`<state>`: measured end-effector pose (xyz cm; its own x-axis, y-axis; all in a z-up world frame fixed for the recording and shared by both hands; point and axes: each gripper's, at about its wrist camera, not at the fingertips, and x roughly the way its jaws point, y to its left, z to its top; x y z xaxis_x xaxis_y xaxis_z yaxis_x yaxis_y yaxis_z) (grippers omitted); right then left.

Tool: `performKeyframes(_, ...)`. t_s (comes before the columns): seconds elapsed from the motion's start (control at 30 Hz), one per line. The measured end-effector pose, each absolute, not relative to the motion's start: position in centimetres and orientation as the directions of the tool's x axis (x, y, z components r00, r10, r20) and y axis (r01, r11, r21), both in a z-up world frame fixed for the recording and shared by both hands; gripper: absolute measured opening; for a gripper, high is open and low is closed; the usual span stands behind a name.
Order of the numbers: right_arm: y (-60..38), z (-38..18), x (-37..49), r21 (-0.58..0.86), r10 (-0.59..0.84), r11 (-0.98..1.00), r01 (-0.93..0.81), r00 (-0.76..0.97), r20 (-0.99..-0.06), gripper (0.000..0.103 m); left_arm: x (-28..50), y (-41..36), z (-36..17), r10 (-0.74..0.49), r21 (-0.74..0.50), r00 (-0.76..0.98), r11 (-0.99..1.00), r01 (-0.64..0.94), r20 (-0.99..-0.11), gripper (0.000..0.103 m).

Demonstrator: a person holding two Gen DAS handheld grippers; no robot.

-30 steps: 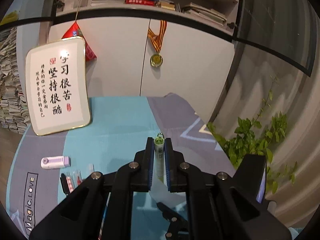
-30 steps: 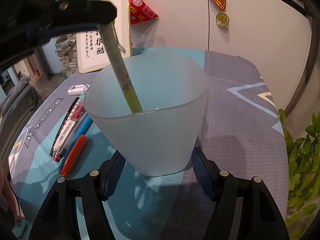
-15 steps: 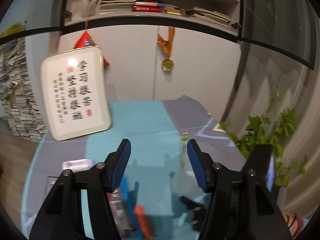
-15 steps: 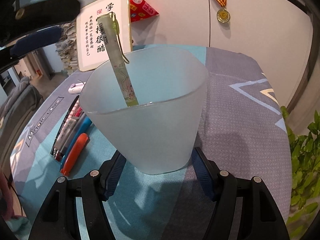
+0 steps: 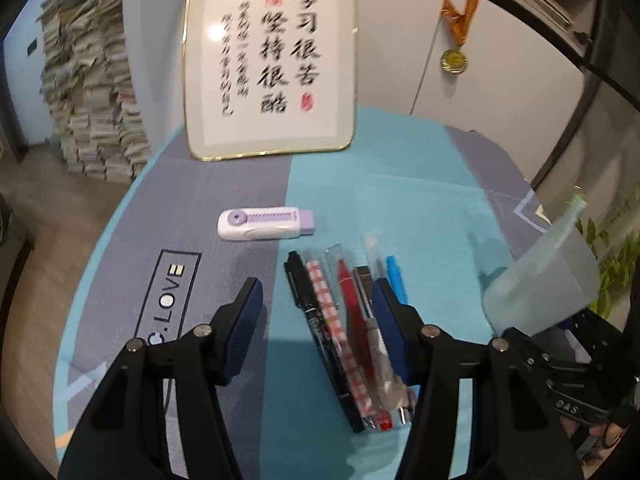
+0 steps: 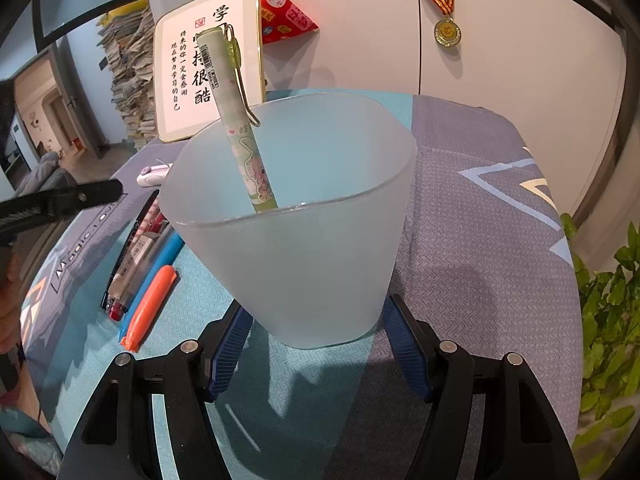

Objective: Organize stationery
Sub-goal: 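Move the left gripper to the pens and grasp the black marker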

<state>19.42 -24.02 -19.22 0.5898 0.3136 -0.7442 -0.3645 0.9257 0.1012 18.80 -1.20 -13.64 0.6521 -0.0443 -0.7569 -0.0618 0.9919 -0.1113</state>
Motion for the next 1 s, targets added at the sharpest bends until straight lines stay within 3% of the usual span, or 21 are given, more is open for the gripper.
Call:
performKeyframes(0.17, -24.0, -19.2, 19.4, 0.101, 0.313, 0.926, -0.365, 0.59, -0.744, 0.069, 20.3, -0.5, -14.7, 0.0, -0.087, 0.621, 0.99, -0.109, -0.784, 0.036)
performKeyframes(0.43, -24.0, -19.2, 19.4, 0.102, 0.314, 0.926, -0.365, 0.589, -0.744, 0.069, 21.6, -0.8, -16.5, 0.011, -0.067, 0.584, 0.991, -0.112, -0.812, 0.036)
performKeyframes(0.57, -24.0, -19.2, 19.4, 0.102, 0.314, 0.926, -0.365, 0.589, -0.745, 0.069, 21.7, -0.7, -16.9, -0.004, -0.086, 0.579, 0.99, -0.114, -0.815, 0.026)
performKeyframes(1.0, -24.0, -19.3, 19.2, 0.099, 0.313, 0.925, -0.367, 0.586, -0.747, 0.069, 20.8, 1.3, -16.3, -0.065, -0.173, 0.584, 0.976, -0.13, -0.809, 0.015)
